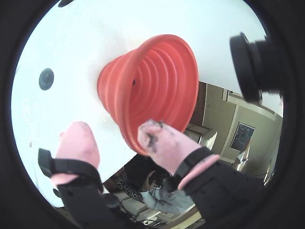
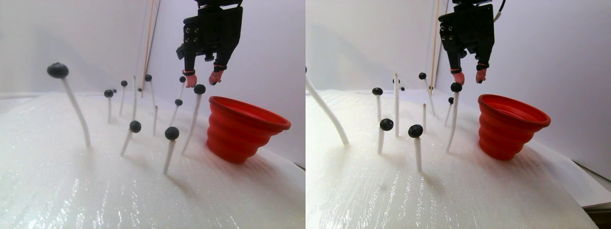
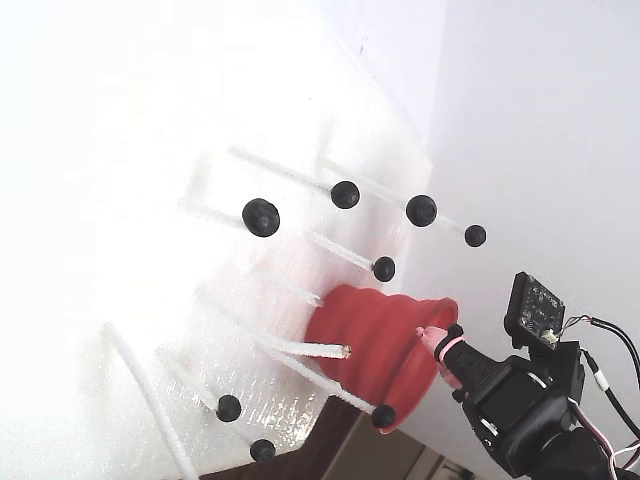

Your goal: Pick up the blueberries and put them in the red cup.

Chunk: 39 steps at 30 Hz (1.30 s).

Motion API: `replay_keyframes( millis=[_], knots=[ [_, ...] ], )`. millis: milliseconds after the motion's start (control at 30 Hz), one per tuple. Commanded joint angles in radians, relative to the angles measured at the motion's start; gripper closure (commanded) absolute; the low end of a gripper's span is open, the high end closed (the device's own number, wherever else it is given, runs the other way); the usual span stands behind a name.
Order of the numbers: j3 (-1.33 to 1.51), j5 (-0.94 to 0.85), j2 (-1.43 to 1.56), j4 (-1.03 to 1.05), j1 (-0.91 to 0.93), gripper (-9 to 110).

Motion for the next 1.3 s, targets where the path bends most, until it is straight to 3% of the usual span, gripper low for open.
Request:
replay_keyframes(
  millis=[0, 1267],
  knots=[
    [-0.046, 0.014, 0.127, -0.028, 0.003, 82],
    [-0.002, 0.179, -0.074, -0.291, -0.084, 82]
  ],
)
